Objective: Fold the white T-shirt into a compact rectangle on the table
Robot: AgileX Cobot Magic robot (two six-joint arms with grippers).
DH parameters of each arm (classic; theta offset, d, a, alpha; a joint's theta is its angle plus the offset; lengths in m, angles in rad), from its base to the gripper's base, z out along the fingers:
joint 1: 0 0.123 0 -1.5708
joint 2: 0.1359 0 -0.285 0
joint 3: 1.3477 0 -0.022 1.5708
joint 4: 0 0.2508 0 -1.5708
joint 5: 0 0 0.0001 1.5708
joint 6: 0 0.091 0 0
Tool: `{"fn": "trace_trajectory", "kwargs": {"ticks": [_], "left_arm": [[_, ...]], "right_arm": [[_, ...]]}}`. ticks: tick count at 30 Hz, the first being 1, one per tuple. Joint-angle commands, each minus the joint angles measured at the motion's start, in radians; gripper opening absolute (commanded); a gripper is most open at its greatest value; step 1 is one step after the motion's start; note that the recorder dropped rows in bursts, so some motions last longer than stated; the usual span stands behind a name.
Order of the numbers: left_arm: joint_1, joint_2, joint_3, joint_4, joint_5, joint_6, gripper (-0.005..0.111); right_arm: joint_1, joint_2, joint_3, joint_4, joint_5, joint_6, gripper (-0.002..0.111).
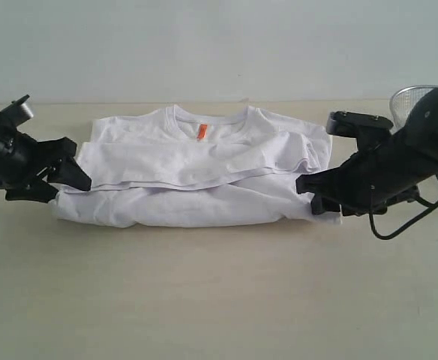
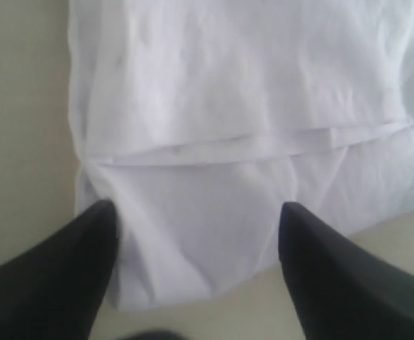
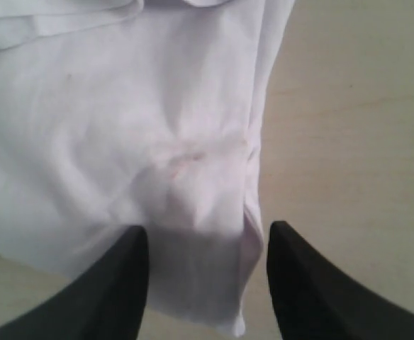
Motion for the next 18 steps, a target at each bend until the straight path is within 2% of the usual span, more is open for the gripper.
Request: {"fn": "trace_trajectory", "kwargs": {"ticks": [1,12,16,18], "left_arm": [[-0.005,-0.002,0.005,-0.006,0.017,0.008,0.061],[-0.005,0.073,0.005,0.006,0.032,-0.006,0.061],[-0.005,0.094,0.005,-0.006,0.024,-0.006,0.056],[-0.005,0.098,0.005,-0.018,0.020,-0.006,0.049]], "right_arm": [[-0.005,-0.001,0.002,0.047,-0.016,-0.057,0.046],[-0.005,-0.001,0.002,0.065,-0.040,-0.057,0.046],[-0.005,-0.001,0.002,0.065,-0.046,-0.057,0.045],[-0.005,-0.001,0.002,0.065,-0.046,-0.057,0.041]]}}
